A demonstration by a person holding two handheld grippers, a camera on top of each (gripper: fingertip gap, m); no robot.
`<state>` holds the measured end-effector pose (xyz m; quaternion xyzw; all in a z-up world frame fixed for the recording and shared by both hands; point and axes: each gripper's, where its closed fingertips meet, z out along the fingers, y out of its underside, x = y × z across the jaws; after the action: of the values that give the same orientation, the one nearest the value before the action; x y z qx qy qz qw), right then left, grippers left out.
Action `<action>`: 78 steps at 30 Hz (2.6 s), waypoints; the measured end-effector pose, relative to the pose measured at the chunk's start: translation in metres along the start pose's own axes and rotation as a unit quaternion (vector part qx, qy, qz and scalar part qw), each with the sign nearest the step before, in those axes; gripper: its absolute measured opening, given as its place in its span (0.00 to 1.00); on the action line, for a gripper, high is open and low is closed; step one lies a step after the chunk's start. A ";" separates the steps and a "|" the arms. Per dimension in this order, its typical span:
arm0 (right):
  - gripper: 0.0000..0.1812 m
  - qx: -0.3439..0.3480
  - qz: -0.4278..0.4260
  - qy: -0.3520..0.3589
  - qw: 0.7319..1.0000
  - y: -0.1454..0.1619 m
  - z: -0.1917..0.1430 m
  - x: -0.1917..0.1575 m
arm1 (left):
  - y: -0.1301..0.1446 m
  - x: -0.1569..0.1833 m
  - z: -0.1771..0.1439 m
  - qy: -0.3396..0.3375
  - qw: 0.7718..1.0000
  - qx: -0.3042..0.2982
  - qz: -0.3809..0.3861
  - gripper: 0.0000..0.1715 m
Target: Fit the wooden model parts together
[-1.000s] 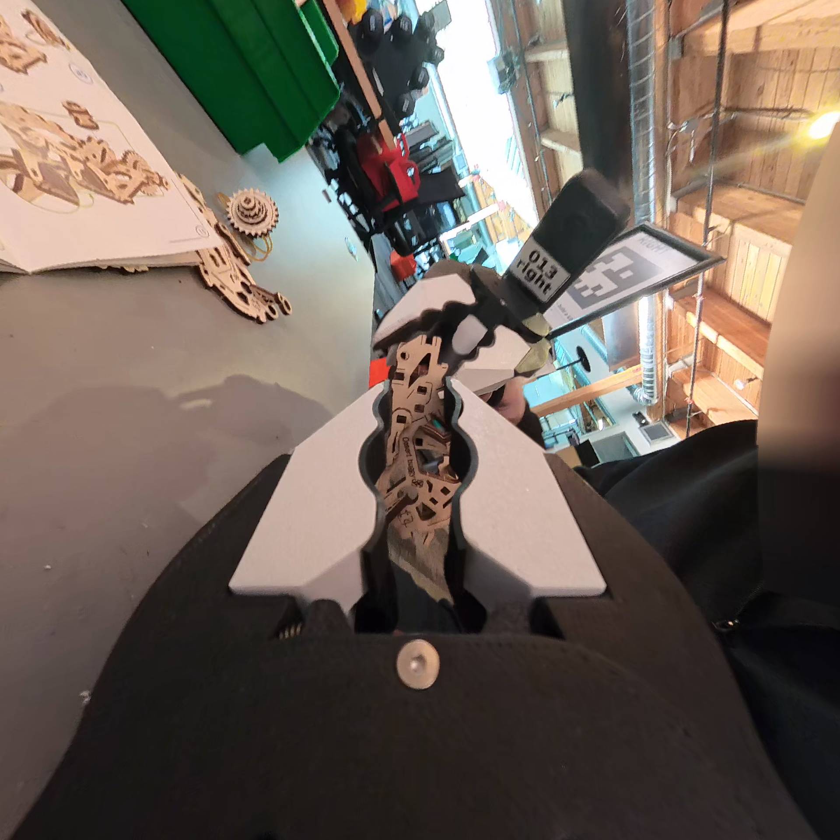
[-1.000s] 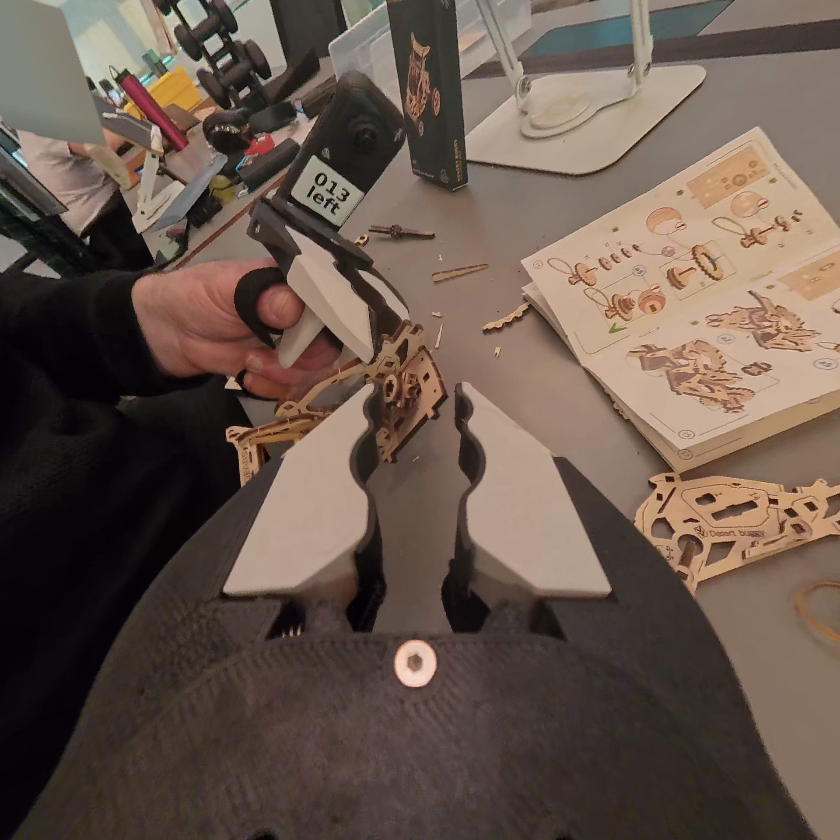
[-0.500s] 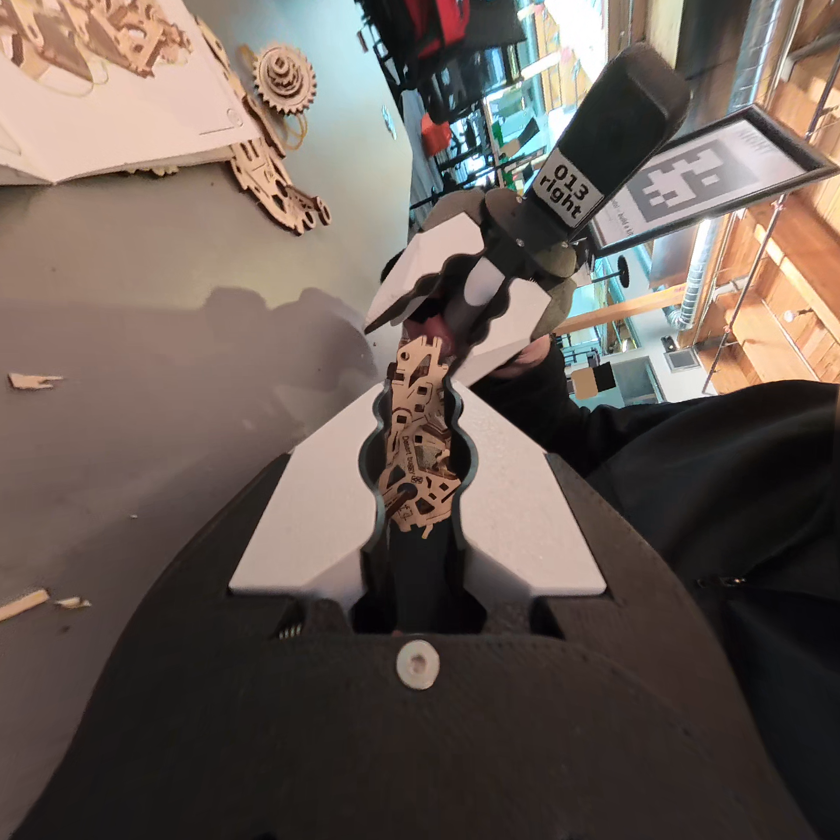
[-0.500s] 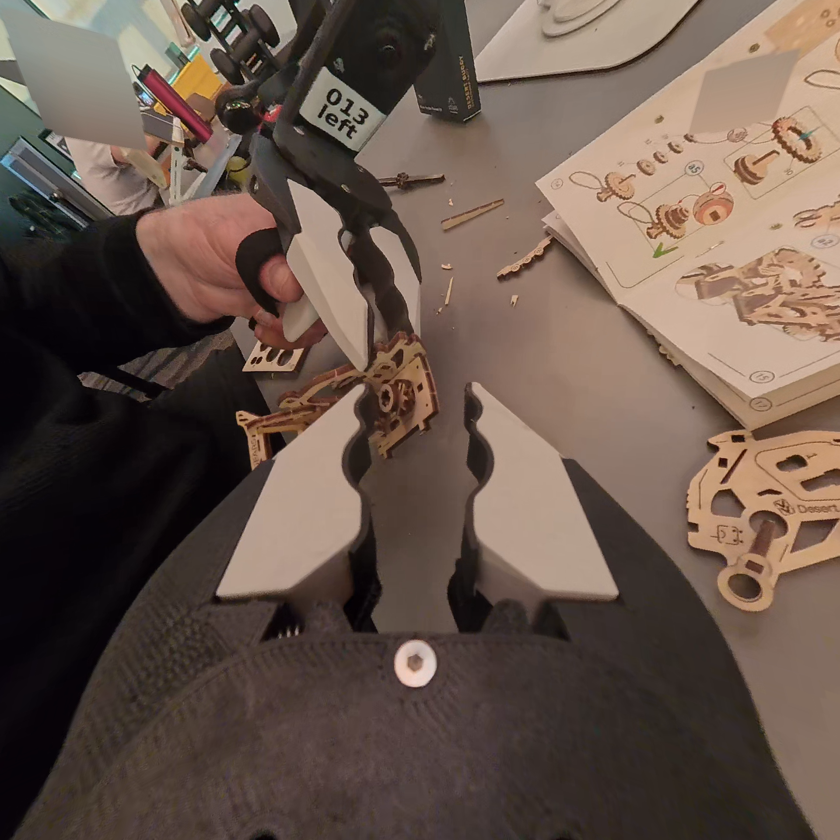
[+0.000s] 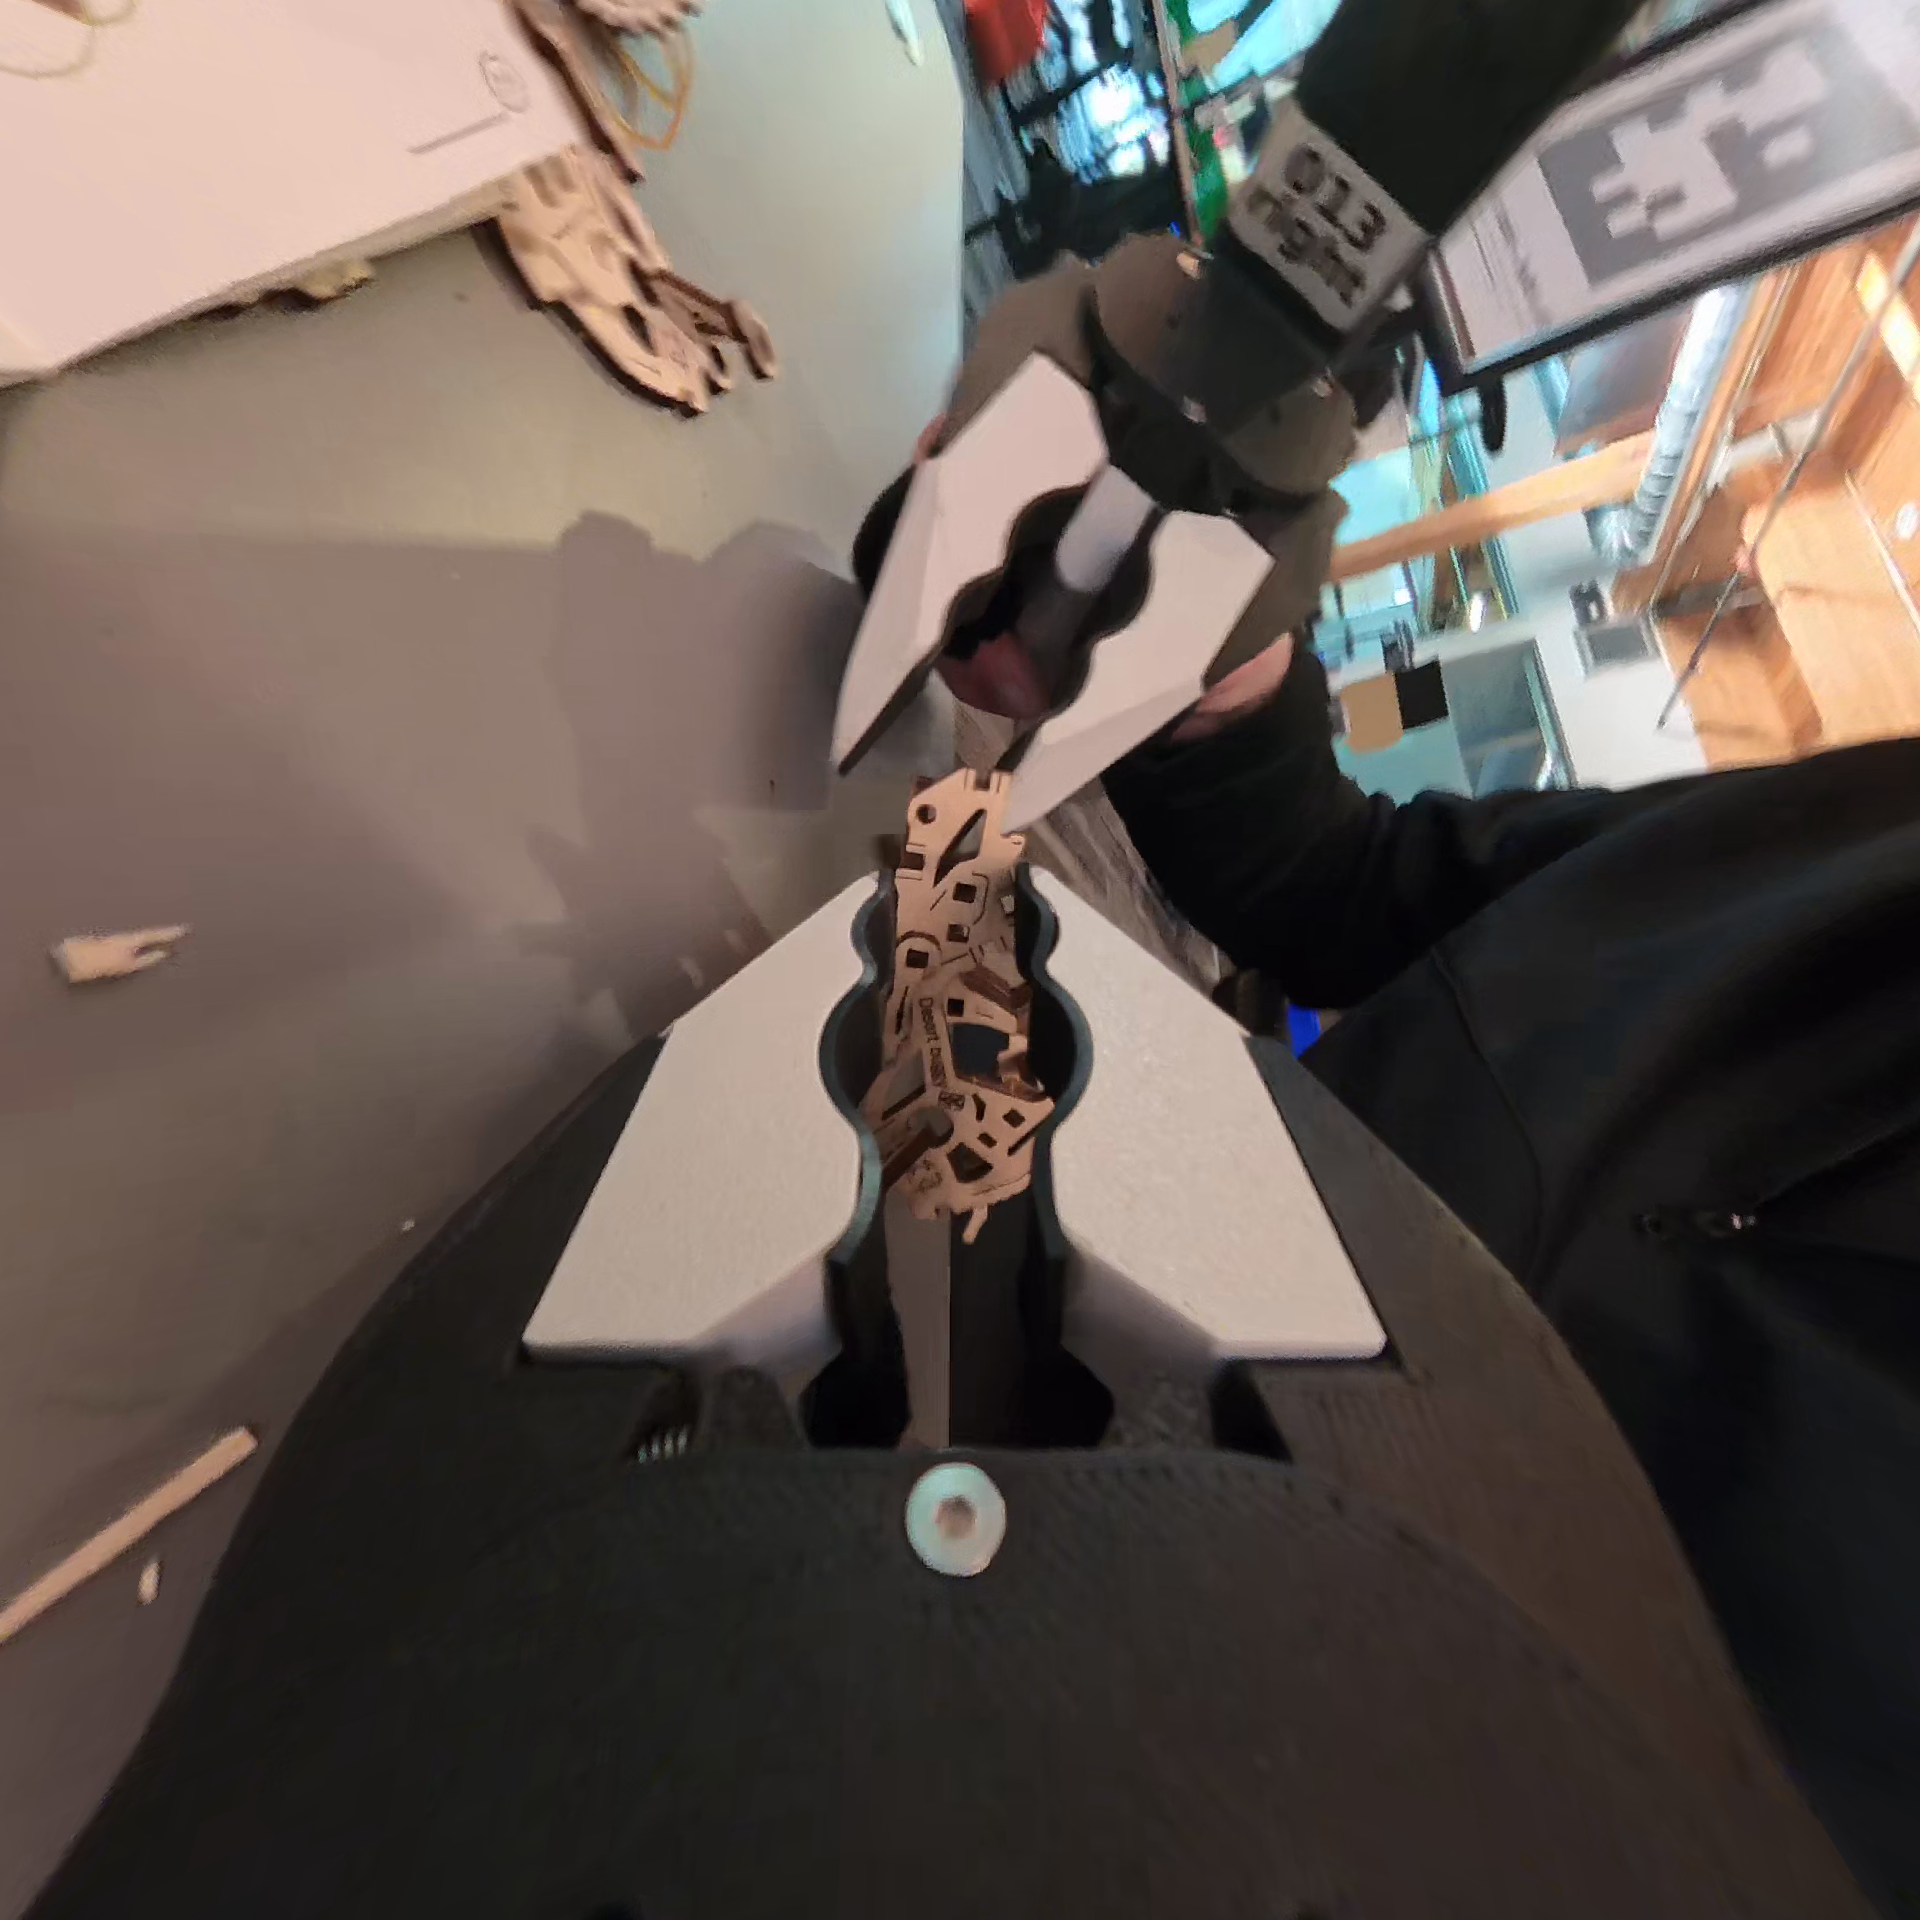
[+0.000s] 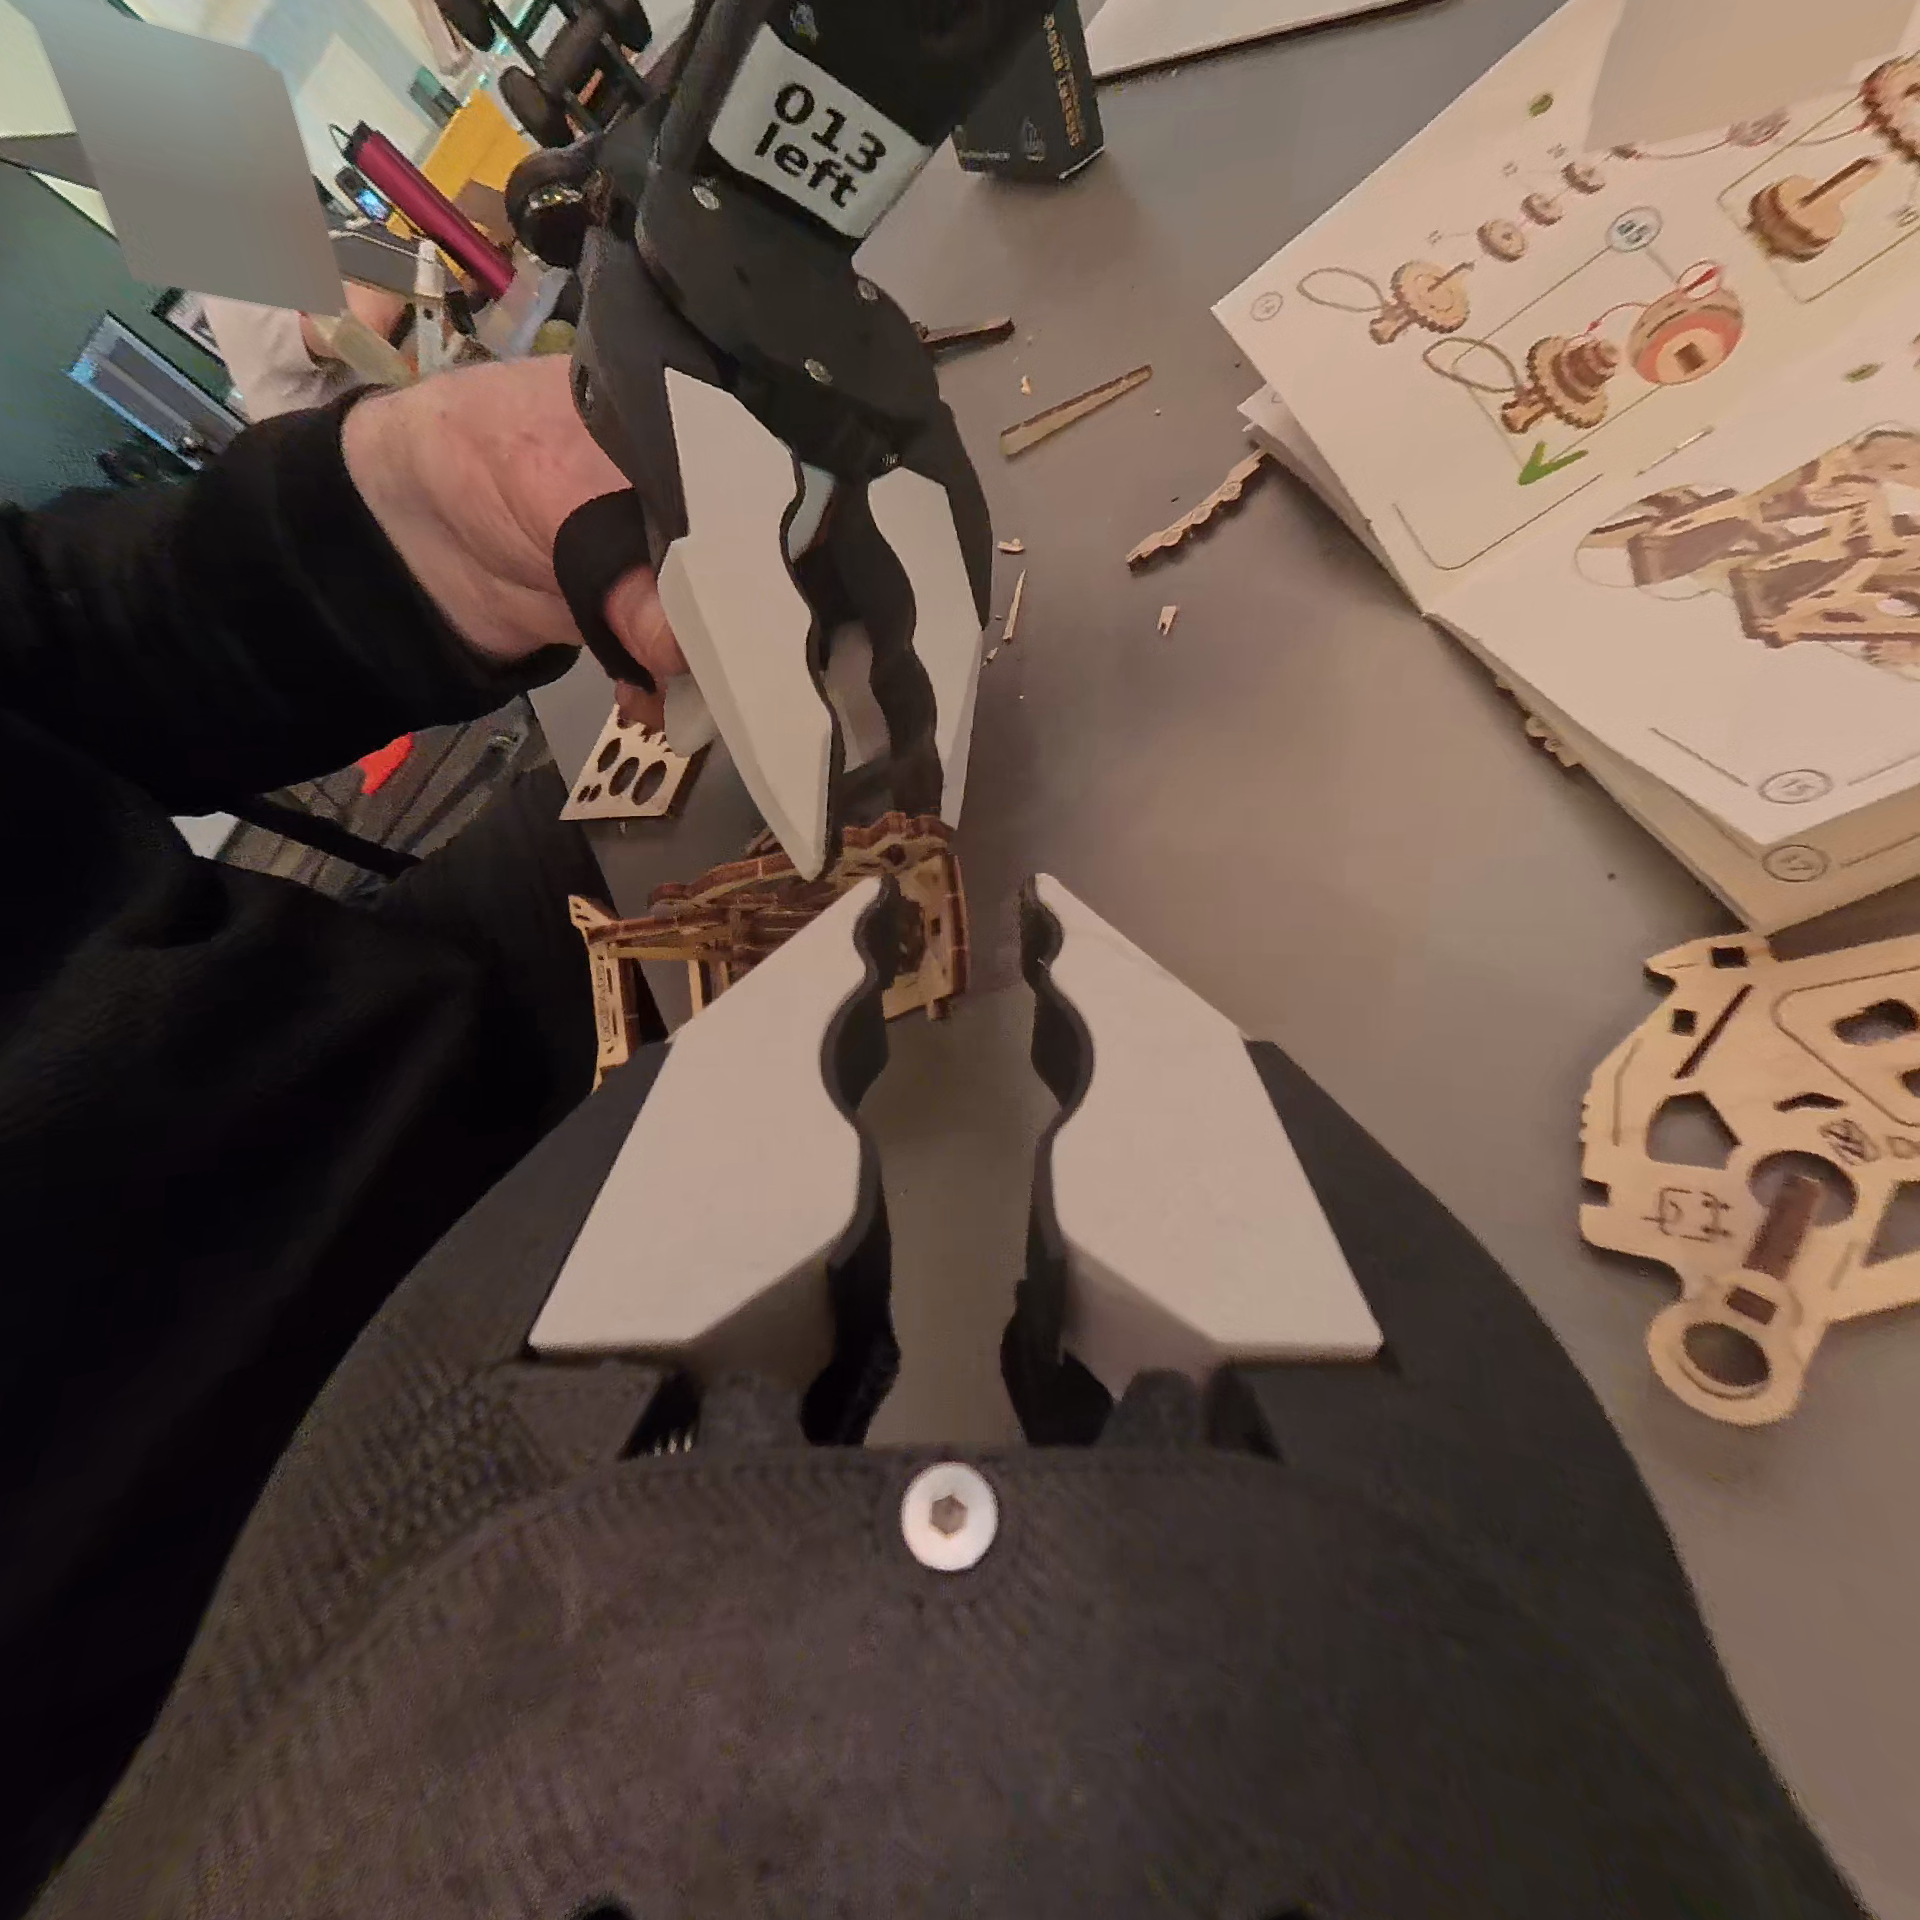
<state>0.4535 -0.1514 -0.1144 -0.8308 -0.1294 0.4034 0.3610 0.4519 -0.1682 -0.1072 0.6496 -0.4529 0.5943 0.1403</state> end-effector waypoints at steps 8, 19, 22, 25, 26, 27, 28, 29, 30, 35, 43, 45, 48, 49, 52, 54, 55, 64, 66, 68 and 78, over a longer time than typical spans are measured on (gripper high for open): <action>0.01 0.021 0.032 -0.052 0.998 -0.002 -0.001 -0.006 | 0.000 0.003 0.001 0.014 1.000 -0.019 0.015 0.12; 0.00 0.050 0.076 -0.047 0.995 -0.008 -0.002 0.001 | -0.009 0.004 -0.015 -0.025 0.996 0.031 0.074 0.21; 0.00 0.060 0.089 -0.038 0.994 -0.010 -0.004 0.006 | -0.004 0.009 -0.026 -0.077 0.989 0.053 0.119 0.37; 0.00 0.067 0.099 -0.030 0.992 -0.011 -0.004 0.009 | 0.008 0.011 -0.032 -0.161 0.968 0.050 0.187 0.48; 0.00 0.069 0.101 -0.028 0.992 -0.012 -0.004 0.009 | 0.013 0.013 -0.032 -0.184 0.959 0.047 0.208 0.48; 0.00 0.071 0.104 -0.026 0.992 -0.012 -0.003 0.010 | 0.020 0.013 -0.029 -0.204 0.951 0.038 0.227 0.50; 0.00 0.073 0.107 -0.024 0.991 -0.012 -0.003 0.011 | 0.027 0.011 -0.027 -0.228 0.943 0.026 0.240 0.52; 0.00 0.075 0.111 -0.023 0.991 -0.012 -0.003 0.011 | 0.033 0.008 -0.026 -0.251 0.935 0.018 0.251 0.54; 0.00 0.078 0.113 -0.021 0.990 -0.013 -0.003 0.012 | 0.038 0.005 -0.026 -0.270 0.926 0.012 0.263 0.56; 0.00 0.083 0.118 -0.017 0.989 -0.014 -0.004 0.014 | 0.053 -0.009 -0.023 -0.322 0.904 0.008 0.282 0.51; 0.00 0.088 0.128 -0.020 0.988 -0.014 -0.004 0.014 | 0.047 -0.020 -0.021 -0.365 0.876 0.009 0.314 0.35; 0.00 0.088 0.129 -0.021 0.987 -0.014 -0.004 0.014 | 0.046 -0.020 -0.022 -0.365 0.876 0.012 0.314 0.35; 0.03 0.086 0.127 -0.021 0.988 -0.014 -0.003 0.014 | 0.046 -0.020 -0.025 -0.367 0.874 0.012 0.319 0.34; 0.04 0.087 0.126 -0.020 0.988 -0.014 -0.004 0.014 | 0.046 -0.020 -0.025 -0.364 0.875 0.012 0.318 0.34; 0.09 0.088 0.125 -0.016 0.988 -0.015 -0.004 0.015 | 0.046 -0.019 -0.028 -0.358 0.881 0.016 0.309 0.33; 0.12 0.088 0.121 -0.012 0.989 -0.015 -0.004 0.015 | 0.045 -0.019 -0.032 -0.358 0.882 0.016 0.306 0.33; 0.14 0.087 0.118 -0.009 0.989 -0.015 -0.005 0.016 | 0.044 -0.018 -0.034 -0.357 0.882 0.017 0.307 0.33; 0.18 0.087 0.093 0.002 0.992 -0.012 -0.009 0.013 | 0.041 -0.017 -0.049 -0.352 0.887 0.018 0.298 0.31; 0.18 0.091 0.092 0.001 0.992 -0.012 -0.012 0.013 | 0.040 -0.017 -0.051 -0.349 0.890 0.022 0.294 0.31; 0.18 0.093 0.092 0.001 0.991 -0.011 -0.014 0.013 | 0.038 -0.016 -0.053 -0.338 0.897 0.031 0.284 0.30; 0.18 0.094 0.093 0.005 0.991 -0.008 -0.018 0.014 | 0.029 -0.023 -0.073 -0.293 0.926 0.073 0.225 0.37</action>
<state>0.4765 -0.1474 -0.1092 -0.8034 -0.0113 0.4419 0.3989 0.3851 -0.1217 -0.1202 0.6842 -0.5635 0.4248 -0.1841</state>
